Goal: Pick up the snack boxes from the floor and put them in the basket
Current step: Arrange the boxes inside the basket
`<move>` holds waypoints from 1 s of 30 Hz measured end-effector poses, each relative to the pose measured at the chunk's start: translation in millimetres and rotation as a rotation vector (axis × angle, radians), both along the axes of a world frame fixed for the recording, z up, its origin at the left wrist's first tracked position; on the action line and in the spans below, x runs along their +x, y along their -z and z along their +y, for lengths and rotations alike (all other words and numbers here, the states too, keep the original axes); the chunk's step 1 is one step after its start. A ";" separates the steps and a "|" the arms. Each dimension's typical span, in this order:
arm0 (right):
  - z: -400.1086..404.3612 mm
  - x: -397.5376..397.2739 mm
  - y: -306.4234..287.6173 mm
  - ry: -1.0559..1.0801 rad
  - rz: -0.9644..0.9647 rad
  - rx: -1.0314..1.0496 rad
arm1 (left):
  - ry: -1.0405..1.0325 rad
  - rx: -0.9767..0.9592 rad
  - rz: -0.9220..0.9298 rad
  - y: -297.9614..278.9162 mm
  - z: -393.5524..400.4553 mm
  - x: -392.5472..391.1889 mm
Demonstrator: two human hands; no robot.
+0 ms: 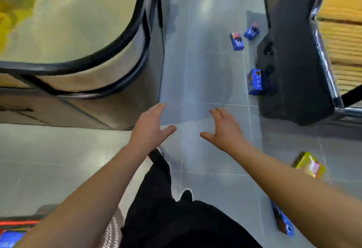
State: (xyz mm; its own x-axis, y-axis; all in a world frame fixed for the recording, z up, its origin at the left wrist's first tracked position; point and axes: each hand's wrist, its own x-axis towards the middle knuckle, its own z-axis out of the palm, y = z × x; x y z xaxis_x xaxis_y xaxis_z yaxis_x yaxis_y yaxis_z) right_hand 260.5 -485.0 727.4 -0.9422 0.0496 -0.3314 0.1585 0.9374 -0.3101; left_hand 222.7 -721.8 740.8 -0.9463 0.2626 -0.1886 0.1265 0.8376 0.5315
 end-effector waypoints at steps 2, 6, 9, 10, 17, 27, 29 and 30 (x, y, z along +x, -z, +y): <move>38.5 -29.0 -0.9 0.107 0.005 0.017 | 0.096 0.021 -0.004 -0.4 44.7 -49.9; 96.2 -91.3 -1.3 0.230 0.022 0.065 | 0.224 0.036 0.012 0.1 109.7 -140.1; 131.1 -134.9 -7.2 0.339 0.014 0.087 | 0.310 0.065 -0.014 -1.4 151.9 -204.0; 142.4 -150.9 -10.6 0.382 0.019 0.089 | 0.339 0.076 -0.024 -4.0 166.5 -229.0; 202.1 -233.7 -22.0 0.576 0.015 0.101 | 0.497 0.081 -0.045 -16.5 257.2 -359.1; 311.7 -400.2 21.8 0.669 0.038 0.022 | 0.577 -0.005 -0.046 11.9 384.1 -534.7; 338.8 -436.4 27.4 0.674 0.005 -0.006 | 0.581 -0.053 -0.064 14.0 410.7 -569.0; 358.8 -460.2 29.8 0.679 -0.011 -0.030 | 0.580 -0.072 -0.077 14.2 430.4 -592.7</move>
State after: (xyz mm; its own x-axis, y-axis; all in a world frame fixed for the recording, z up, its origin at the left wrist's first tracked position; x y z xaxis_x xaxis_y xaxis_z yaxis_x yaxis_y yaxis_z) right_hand -199.7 -126.2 697.6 -0.7019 0.6198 -0.3510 0.7122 0.6198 -0.3296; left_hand -369.9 -291.4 726.5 -0.6350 0.7170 -0.2876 0.5379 0.6776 0.5015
